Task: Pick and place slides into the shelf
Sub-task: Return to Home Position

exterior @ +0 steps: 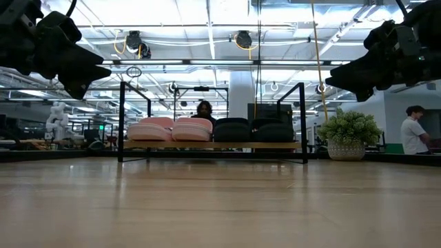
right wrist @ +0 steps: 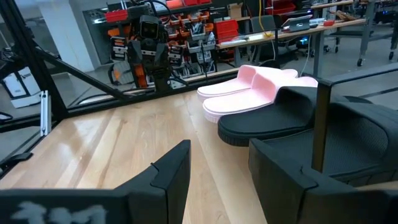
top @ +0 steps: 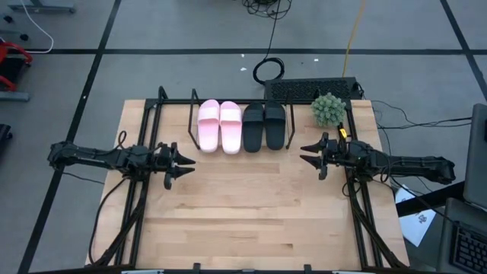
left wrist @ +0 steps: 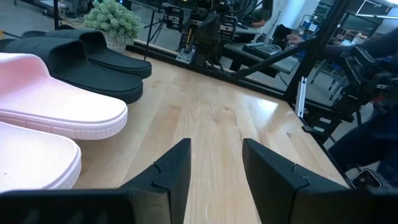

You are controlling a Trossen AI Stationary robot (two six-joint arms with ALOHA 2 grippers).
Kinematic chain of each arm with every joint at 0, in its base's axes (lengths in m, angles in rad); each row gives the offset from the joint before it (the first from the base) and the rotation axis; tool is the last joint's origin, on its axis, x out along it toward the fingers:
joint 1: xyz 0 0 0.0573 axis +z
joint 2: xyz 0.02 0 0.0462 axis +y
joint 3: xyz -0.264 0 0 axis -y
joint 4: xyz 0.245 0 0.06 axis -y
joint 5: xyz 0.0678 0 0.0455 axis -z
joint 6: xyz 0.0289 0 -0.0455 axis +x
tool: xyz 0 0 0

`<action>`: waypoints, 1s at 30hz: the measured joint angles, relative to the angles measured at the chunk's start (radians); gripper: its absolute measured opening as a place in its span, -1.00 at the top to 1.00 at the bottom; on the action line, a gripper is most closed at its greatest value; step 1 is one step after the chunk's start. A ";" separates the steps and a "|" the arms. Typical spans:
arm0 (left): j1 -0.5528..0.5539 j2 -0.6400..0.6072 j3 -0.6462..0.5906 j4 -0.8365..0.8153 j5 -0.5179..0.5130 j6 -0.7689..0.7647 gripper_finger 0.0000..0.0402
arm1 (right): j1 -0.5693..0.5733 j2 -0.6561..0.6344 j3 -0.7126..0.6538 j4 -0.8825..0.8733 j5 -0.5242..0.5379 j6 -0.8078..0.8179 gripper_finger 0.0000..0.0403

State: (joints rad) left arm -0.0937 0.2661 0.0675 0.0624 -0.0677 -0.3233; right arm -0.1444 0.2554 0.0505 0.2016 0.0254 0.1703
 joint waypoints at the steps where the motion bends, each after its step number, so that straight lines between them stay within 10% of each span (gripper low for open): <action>1: 0.000 0.000 0.000 0.000 0.000 0.000 0.28 | 0.000 0.000 0.000 0.000 0.000 0.000 0.24; 30: 0.000 0.000 0.000 0.001 -0.020 0.002 0.28 | 0.000 0.000 -0.001 0.000 0.000 0.000 0.24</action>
State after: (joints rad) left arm -0.0937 0.2664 0.0677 0.0631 -0.0875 -0.3210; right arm -0.1444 0.2554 0.0494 0.2016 0.0254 0.1707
